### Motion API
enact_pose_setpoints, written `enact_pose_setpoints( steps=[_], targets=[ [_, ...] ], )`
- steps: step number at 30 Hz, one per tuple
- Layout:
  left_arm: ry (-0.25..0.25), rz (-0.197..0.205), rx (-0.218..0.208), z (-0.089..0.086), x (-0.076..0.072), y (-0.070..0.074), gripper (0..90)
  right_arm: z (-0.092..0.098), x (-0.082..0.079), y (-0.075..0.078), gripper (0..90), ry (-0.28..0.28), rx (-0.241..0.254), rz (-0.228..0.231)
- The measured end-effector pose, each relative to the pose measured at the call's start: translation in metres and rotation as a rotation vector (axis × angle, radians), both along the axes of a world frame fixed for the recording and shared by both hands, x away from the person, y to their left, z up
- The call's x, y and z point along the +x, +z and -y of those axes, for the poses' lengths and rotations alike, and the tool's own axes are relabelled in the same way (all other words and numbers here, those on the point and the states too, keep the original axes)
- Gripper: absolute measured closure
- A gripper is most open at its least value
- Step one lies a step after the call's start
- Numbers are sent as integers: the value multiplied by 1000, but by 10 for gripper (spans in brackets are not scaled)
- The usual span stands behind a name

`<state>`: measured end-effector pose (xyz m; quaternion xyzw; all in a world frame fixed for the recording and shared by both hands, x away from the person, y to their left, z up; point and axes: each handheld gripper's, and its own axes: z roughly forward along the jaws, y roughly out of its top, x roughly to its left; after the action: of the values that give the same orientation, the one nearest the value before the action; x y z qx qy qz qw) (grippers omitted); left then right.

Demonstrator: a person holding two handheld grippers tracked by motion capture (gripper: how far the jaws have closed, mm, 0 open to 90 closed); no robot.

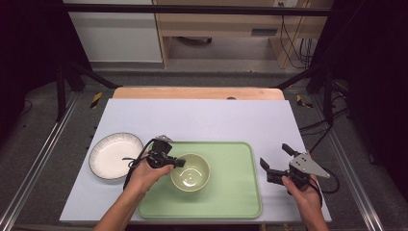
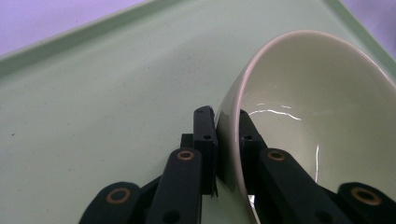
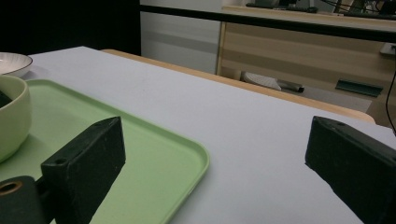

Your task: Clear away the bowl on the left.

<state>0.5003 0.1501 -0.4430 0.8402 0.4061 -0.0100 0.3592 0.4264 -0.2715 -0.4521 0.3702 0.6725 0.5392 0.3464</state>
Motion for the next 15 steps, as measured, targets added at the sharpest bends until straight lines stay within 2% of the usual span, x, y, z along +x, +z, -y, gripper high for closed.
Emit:
enact_pose_setpoints(
  steps=[15],
  targets=[
    [13,-18,-3,-2,3,-3,830,-1,0,0,53,2,-8,-4]
  ],
)
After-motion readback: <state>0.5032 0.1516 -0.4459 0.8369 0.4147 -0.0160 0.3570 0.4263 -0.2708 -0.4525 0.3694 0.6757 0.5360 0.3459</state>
